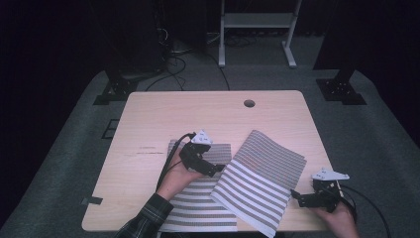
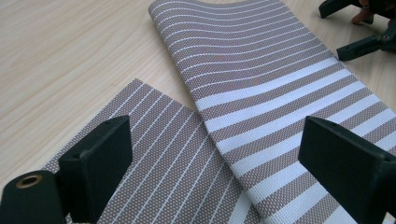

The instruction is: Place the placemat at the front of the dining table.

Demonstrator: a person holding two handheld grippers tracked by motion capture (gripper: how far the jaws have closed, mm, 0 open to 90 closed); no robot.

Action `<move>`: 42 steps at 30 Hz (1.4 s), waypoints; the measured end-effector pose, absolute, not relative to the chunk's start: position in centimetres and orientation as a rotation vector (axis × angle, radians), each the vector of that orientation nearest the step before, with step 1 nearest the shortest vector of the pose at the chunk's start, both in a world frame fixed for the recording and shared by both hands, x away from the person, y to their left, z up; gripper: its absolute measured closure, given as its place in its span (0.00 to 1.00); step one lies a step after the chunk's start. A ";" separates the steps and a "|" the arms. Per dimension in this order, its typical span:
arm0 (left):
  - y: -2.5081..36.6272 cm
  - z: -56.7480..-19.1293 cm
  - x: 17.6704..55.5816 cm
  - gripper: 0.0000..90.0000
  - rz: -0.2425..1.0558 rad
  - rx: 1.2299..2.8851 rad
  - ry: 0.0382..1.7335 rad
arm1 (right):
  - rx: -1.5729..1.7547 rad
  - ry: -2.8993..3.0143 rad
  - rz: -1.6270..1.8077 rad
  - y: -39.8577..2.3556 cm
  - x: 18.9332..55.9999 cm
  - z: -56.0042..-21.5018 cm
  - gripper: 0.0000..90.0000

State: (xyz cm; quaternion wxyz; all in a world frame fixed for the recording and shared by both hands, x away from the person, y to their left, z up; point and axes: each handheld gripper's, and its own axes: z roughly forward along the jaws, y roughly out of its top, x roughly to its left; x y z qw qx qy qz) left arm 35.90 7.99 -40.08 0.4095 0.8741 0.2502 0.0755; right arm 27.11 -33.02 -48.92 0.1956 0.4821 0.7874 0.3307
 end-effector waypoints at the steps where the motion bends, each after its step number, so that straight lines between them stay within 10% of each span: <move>1: 8.2 -40.1 35.9 0.07 0.193 2.201 0.637 | 1.351 2.206 0.927 -33.0 27.1 -48.9 0.00; 42: 18.7 -41.3 32.7 0.00 0.351 2.128 0.765 | 1.351 2.206 0.926 -33.0 27.1 -48.9 0.00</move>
